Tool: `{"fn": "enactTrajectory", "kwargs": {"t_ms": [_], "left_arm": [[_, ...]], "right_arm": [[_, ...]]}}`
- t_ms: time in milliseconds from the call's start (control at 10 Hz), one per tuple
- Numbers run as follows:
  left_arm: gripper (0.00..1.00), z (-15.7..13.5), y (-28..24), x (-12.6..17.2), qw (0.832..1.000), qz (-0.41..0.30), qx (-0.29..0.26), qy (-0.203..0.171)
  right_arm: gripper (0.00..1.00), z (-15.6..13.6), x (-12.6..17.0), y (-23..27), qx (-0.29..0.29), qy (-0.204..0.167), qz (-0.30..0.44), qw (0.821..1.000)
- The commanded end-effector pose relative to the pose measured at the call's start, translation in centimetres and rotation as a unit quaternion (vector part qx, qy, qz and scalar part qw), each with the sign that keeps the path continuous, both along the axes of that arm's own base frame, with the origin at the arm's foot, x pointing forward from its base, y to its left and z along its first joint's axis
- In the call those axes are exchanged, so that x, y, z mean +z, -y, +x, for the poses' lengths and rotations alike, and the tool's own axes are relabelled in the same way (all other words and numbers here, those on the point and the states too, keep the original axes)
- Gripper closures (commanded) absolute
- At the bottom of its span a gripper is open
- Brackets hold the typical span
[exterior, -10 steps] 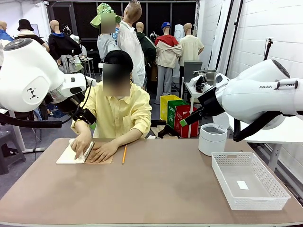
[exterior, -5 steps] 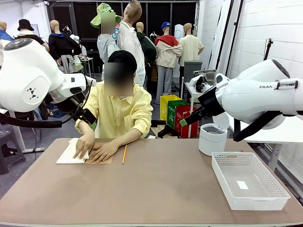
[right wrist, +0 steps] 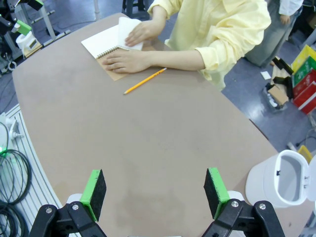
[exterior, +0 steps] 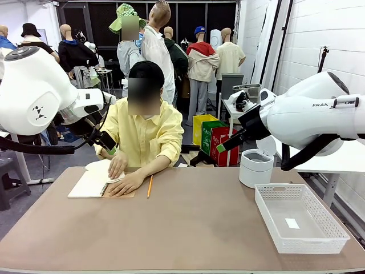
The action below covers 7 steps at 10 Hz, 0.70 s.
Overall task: Sort the paper based on its condition.
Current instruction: If a person hands you a paper, place it in the Organizing basket , and if it's crumpled, put it in the Trash can.
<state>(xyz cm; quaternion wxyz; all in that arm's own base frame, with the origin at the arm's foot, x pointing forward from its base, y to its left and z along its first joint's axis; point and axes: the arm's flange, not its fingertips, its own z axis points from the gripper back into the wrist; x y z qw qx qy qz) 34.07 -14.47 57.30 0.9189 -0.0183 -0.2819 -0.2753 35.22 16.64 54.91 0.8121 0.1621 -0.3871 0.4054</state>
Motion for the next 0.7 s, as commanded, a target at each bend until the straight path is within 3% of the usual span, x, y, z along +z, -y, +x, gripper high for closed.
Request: {"fn": "enactTrajectory", "kwargs": {"t_ms": [0, 600], "left_arm": [[0.00, 0.13, -0.12, -0.21, 1.000, 0.000, -0.004, 0.005], [0.00, 0.13, -0.12, -0.21, 1.000, 0.000, -0.004, 0.005]], "right_arm": [[0.00, -0.06, -0.08, 0.02, 0.001, -0.004, 0.001, 1.000], [0.00, -0.06, -0.08, 0.02, 0.001, -0.004, 0.001, 1.000]]}}
